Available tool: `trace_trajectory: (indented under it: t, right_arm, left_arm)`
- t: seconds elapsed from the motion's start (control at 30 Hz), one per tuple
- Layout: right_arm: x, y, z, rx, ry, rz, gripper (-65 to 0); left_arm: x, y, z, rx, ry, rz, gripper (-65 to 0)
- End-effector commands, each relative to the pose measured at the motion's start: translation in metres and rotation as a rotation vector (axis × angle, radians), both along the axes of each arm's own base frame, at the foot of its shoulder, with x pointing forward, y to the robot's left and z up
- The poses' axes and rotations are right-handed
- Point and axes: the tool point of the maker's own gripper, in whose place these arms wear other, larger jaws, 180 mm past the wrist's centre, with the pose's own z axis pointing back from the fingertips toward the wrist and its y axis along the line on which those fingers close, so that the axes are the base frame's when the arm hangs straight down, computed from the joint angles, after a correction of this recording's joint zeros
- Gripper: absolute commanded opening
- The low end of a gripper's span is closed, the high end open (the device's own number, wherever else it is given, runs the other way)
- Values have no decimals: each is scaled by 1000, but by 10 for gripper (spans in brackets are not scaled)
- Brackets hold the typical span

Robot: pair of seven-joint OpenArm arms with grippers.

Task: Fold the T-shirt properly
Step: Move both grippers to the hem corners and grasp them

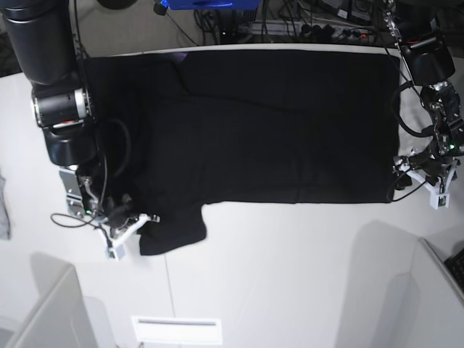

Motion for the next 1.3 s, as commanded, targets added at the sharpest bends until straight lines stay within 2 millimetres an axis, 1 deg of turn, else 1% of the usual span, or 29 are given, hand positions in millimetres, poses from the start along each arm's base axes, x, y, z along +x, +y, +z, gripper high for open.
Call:
trace_trajectory:
  t: [0.0,0.07,0.13,0.17,0.23,0.33,0.4,0.57,0.6,0.7,0.77,1.07,1.13,1.2,1.27]
  right_arm:
    - [3,-12,3,-42,19,-15,-650]
    - [3,-12,3,-42,19,-15,-650]
    - [3,-12,3,-42,18,-15,-650]
    - [3,-12,3,-42,18,-15,-650]
    - [4,-11,4,-43,17,-13,-650]
    - [4,-11,4,-43,15,-14,-650]
    - [4,-11,4,-43,15,-14,-650]
    - [4,-11,4,-43,15,-14,-650]
    - [4,-11,4,-43,15,-14,-650]
    - [4,-11,4,-43,15,-14,-650]
    - [4,-11,4,-43,15,-14,-650]
    - [4,-12,4,-44,15,-14,-650]
    - [4,-12,4,-44,17,-14,-650]
    - [3,-12,3,-44,18,-14,-650]
    - [3,-13,3,-46,18,-15,-650]
  left_arm:
    - [13,8,21,25,-59,-4,-127]
    - [15,3,19,15,-62,-5,-127]
    - [24,-1,24,7,-82,-7,-127]
    - [26,-3,23,-4,-84,-4,-127]
    - [27,-2,14,-30,-65,14,-127]
    - [35,0,4,-84,-42,48,-127]
    - [39,1,1,-106,-35,60,-127]
    - [50,-1,6,-126,-50,66,-128]
    - [51,-3,5,-123,-45,57,-130]
    - [54,-21,-4,-103,-6,-9,-133]
    - [54,-28,-8,-95,11,-35,-138]
    - [55,-41,-14,-112,19,-48,-145]
    - [51,-42,-21,-126,34,-41,-193]
    - [46,-43,-30,-147,57,-27,-268]
    - [45,-44,-35,-156,60,-22,-357]
